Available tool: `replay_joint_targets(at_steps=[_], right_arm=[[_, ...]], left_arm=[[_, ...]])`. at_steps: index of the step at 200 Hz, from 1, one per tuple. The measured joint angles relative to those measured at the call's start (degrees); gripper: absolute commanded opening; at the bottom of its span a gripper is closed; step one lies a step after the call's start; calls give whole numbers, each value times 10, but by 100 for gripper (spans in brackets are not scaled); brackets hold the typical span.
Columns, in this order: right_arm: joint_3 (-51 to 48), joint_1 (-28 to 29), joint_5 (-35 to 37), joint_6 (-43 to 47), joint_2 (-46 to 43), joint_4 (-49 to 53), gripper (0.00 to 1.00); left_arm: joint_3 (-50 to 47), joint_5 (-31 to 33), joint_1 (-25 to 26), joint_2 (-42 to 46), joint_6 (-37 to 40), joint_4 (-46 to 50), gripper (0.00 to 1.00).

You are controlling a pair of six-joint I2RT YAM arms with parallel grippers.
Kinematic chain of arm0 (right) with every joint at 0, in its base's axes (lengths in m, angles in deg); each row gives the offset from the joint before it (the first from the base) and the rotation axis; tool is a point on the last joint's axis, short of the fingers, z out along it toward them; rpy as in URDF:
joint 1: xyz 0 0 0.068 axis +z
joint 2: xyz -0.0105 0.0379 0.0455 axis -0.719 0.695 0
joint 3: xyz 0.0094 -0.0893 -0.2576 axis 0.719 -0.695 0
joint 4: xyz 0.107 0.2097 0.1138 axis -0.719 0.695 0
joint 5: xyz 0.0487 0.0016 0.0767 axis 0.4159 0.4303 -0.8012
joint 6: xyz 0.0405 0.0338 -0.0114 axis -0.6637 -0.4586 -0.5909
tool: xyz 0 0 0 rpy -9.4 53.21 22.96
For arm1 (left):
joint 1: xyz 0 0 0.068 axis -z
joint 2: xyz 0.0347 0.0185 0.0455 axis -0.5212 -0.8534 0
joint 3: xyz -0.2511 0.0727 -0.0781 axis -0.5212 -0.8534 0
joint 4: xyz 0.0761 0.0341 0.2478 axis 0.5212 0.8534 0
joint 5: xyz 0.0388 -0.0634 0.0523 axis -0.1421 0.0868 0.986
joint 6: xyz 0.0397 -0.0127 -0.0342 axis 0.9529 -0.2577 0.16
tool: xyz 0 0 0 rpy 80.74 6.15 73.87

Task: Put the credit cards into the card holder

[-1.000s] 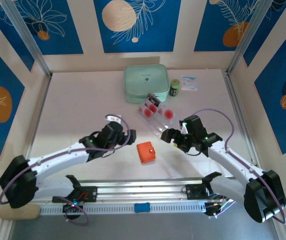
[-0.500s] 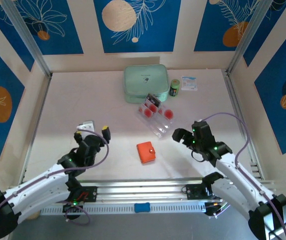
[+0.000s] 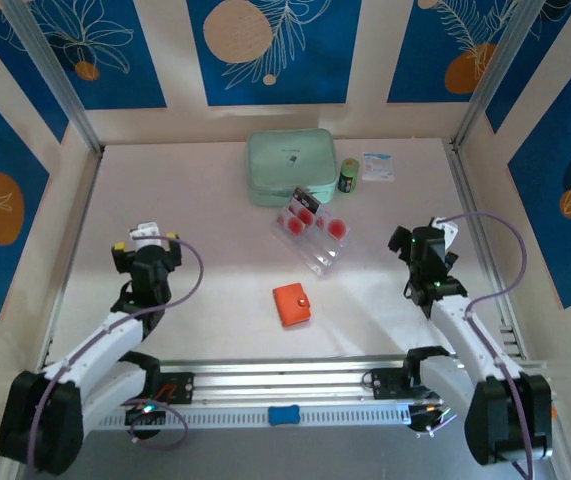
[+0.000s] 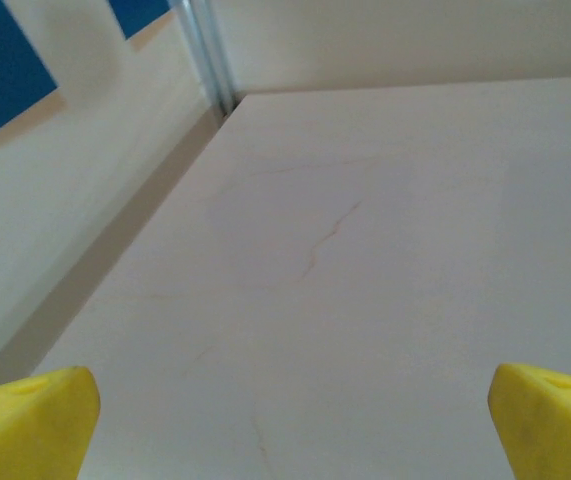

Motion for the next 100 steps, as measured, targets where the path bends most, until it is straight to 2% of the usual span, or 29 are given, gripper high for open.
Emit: replay_joint_targets(at_steps=[17,50,75,100], right_arm=[[1,-6,3,22,68,-54,99],[3,-6,-3,69,191,-151,99],[-7,-8,-32,110,221,-239,99],[-31,-22,-92,133,237,-350,99]], left_arm=[[0,-22,-28,-63,5,-48,100],[0,-73,-32,-171,23,-152,100],[0,-93,-33,-242,41,-238,100],[0,-120,-33,-296,60,-302,100]])
